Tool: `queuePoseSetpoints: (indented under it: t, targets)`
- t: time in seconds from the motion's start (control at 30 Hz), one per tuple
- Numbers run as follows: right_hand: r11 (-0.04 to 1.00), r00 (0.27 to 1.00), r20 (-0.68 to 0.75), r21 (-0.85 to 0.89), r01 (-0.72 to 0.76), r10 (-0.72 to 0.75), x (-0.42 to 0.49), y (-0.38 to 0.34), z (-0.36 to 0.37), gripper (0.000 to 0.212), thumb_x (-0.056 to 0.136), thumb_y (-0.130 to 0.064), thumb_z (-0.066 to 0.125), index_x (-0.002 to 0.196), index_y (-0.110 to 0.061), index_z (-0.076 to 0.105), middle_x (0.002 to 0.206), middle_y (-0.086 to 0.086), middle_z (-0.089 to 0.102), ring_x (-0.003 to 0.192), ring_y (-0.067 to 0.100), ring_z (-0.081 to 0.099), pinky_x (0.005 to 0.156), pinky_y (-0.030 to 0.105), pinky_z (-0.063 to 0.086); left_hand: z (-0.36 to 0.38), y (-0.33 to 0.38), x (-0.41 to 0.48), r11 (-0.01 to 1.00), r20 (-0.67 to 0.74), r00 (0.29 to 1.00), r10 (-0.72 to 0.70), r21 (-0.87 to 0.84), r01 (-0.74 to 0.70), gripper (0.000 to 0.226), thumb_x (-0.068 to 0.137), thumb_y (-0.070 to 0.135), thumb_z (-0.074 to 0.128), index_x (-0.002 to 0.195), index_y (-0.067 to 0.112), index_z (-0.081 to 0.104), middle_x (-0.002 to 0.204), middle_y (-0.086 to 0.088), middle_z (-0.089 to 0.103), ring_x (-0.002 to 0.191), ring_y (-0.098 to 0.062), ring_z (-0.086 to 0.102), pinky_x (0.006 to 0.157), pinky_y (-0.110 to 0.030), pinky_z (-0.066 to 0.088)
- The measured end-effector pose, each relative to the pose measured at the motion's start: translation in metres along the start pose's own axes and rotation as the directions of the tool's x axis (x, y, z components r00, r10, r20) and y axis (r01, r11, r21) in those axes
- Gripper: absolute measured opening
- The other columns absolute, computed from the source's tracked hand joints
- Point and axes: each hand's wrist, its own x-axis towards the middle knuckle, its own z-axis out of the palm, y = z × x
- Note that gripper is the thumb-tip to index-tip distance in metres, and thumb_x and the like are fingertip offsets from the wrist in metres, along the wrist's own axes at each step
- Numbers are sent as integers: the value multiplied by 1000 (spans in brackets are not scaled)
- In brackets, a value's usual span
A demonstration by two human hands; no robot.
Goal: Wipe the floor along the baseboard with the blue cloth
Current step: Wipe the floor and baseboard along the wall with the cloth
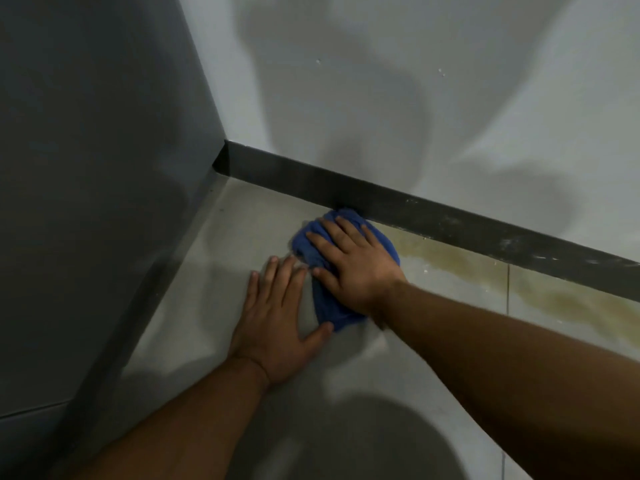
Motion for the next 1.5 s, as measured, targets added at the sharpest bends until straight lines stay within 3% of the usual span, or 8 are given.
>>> queuePoseSetpoints:
  t: [0.27,0.57,0.67,0.8,0.97,1.1,1.23,1.5]
  targets:
    - [959,959,-77,103,-263,272,-48,-2,13,71,97,-70,16,160,-36,13,171,-1,6,156,22,-1,126,49,4,-2,13,7,996,72,995,-76,-30,78,112,73,82,34,162,25,-1,171,-1,-21,154,-23,-30,125,-53,-13]
    - [999,1000,-8,33,-1,1,-47,0,14,69,100,-68,10,160,-37,0,170,-3,-2,156,19,-9,125,47,-4,-2,14,5,997,121,991,-59,-41,65,132,63,87,50,160,26,-15,169,3,-27,152,-23,-35,123,-53,-16]
    - [999,999,-21,23,-47,48,-34,24,4,70,98,-70,14,160,-39,4,171,-5,3,156,20,-1,125,48,-3,-7,27,6,995,148,985,-85,-29,91,130,63,78,55,160,25,-12,169,1,-28,153,-25,-32,125,-56,-11]
    - [982,980,-65,36,-186,188,-53,45,6,71,98,-71,12,161,-36,10,170,-4,8,156,20,5,125,44,-5,-6,55,7,999,140,990,16,-33,-11,124,65,73,58,162,28,-4,170,3,-23,154,-24,-29,126,-54,-8]
    - [951,948,-99,107,-291,301,-101,33,19,69,101,-66,13,161,-32,9,170,0,1,156,21,-7,122,42,-10,5,84,6,996,119,991,55,-72,-47,112,76,72,54,162,24,2,172,1,-12,157,-22,-20,128,-49,-4]
    - [975,979,-48,106,-193,199,-104,29,24,69,101,-67,8,161,-32,4,170,-1,-3,155,20,-12,125,48,-3,14,90,6,1000,118,993,17,-17,-15,113,77,77,48,163,22,-1,173,-1,-11,157,-25,-18,128,-51,-6]
    - [995,995,-55,58,-76,79,-83,58,10,70,99,-69,13,161,-36,7,171,-2,6,156,21,0,125,50,3,22,90,7,999,137,990,-14,49,7,120,72,86,39,162,21,-7,172,-3,-15,157,-27,-20,127,-52,-6]
    - [938,933,-104,88,-336,344,-126,85,15,72,99,-71,12,160,-34,9,171,1,5,156,24,2,125,45,-1,20,76,10,987,274,962,18,149,-61,126,68,96,27,152,27,-36,161,1,-45,147,-26,-42,121,-50,-21]
